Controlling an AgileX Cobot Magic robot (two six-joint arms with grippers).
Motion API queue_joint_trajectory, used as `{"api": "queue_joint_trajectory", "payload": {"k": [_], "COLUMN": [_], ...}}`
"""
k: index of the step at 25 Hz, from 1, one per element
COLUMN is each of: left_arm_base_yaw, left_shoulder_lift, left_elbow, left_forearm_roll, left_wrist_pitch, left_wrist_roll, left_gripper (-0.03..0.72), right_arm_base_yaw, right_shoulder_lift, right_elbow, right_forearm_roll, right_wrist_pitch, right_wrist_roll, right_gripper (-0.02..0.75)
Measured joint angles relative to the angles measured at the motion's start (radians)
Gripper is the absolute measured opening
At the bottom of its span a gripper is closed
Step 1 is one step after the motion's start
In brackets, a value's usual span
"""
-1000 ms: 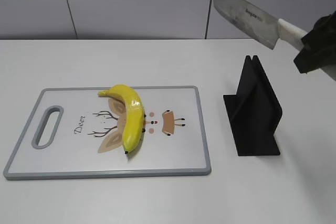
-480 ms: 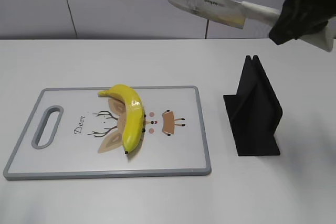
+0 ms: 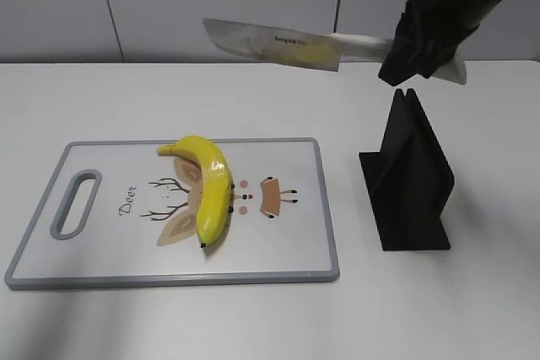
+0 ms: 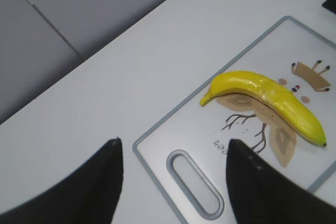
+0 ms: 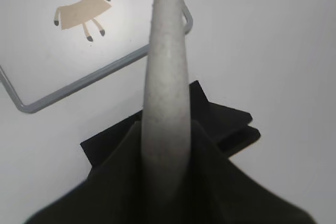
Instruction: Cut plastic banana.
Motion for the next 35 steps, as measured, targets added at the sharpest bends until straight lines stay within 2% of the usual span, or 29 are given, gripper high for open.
{"api": "queue_joint_trajectory", "payload": {"k": [3,7,10,14,17,20,24,35], "left_arm_base_yaw": [0.0,0.0,-0.026,-0.118,-0.196,-0.239,-0.243,-0.244], "left_shoulder_lift": [0.113,0.257,0.362,0.464,0.53,0.572,0.604,0.678], "left_elbow": [-0.087,-0.192,-0.268,-0.308,-0.308,-0.308,-0.312,-0.316], "left_forearm_roll": [-0.109,-0.292,-0.318,-0.267,-0.13,0.007,0.069,0.059], "left_wrist_pitch": [0.036,0.143,0.272,0.297,0.282,0.256,0.176,0.189], "left_wrist_roll": [0.122,0.356,0.473,0.503,0.506,0.502,0.5,0.499], "left_gripper": [0.593,0.592,0.592,0.592,0.591,0.58,0.538,0.526], "right_arm_base_yaw": [0.002,0.039,0.078,0.113,0.125,0.126,0.126,0.126], "right_shoulder_lift": [0.042,0.102,0.149,0.209,0.23,0.244,0.253,0.255], "right_elbow": [-0.024,-0.061,-0.089,-0.127,-0.135,-0.137,-0.137,-0.138], "right_forearm_roll": [0.061,0.096,0.113,0.121,0.133,0.14,0.141,0.143], "right_wrist_pitch": [0.0,0.0,0.0,0.028,0.039,0.064,0.103,0.031], "right_wrist_roll": [-0.071,-0.216,-0.247,-0.277,-0.303,-0.334,-0.417,-0.437], "right_gripper": [0.161,0.161,0.161,0.16,0.16,0.16,0.16,0.16]}}
